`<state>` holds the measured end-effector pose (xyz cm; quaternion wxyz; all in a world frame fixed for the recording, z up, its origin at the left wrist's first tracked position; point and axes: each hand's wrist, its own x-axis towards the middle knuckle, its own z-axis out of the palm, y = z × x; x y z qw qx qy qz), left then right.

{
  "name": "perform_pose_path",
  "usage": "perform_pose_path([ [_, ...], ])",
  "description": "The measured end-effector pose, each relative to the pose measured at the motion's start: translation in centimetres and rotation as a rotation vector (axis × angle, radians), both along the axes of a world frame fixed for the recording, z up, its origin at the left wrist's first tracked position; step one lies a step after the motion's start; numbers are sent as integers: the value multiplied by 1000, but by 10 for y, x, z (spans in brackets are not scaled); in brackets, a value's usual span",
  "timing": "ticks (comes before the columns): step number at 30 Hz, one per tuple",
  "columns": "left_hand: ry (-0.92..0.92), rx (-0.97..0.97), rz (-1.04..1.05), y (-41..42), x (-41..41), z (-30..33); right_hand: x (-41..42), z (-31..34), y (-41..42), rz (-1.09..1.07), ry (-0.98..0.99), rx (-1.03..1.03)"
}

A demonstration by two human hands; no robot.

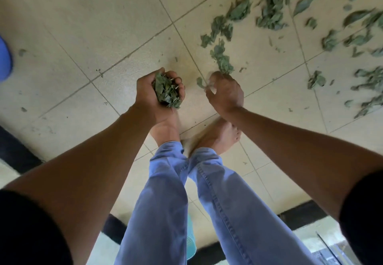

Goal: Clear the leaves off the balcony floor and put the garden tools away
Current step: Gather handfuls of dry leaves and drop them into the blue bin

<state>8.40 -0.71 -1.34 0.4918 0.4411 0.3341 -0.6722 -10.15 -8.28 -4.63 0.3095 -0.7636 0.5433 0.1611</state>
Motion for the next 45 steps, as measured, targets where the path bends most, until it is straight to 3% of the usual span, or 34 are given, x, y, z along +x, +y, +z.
perform_pose_path([
  [4, 13, 22, -43, 9, 0, -6, 16, -14, 4, 103, 2, -45],
  [12, 20, 76, -107, 17, -11, -7, 9, -5, -3, -56, -3, 10],
  [20, -69, 112, -102, -7, -25, 0, 22, 55, -3, -443, -396, 134],
  [23, -79, 87, -155, -14, -32, 1, 33, 82, 9, -396, -493, 180],
  [26, -55, 67, -163, -26, -37, 5, 34, 85, 12, -320, -512, 85],
  [31, -29, 72, -135, -48, -32, 4, 10, 50, -27, -434, -344, -108],
  [36, -64, 77, -171, -55, -15, -15, -12, -7, -61, -294, -6, -74],
  [41, -88, 92, -244, -46, -4, -27, -2, -23, -69, -84, 87, -57],
  [45, -71, 120, -260, -34, -2, -21, -4, -1, -67, -181, 86, -18],
])
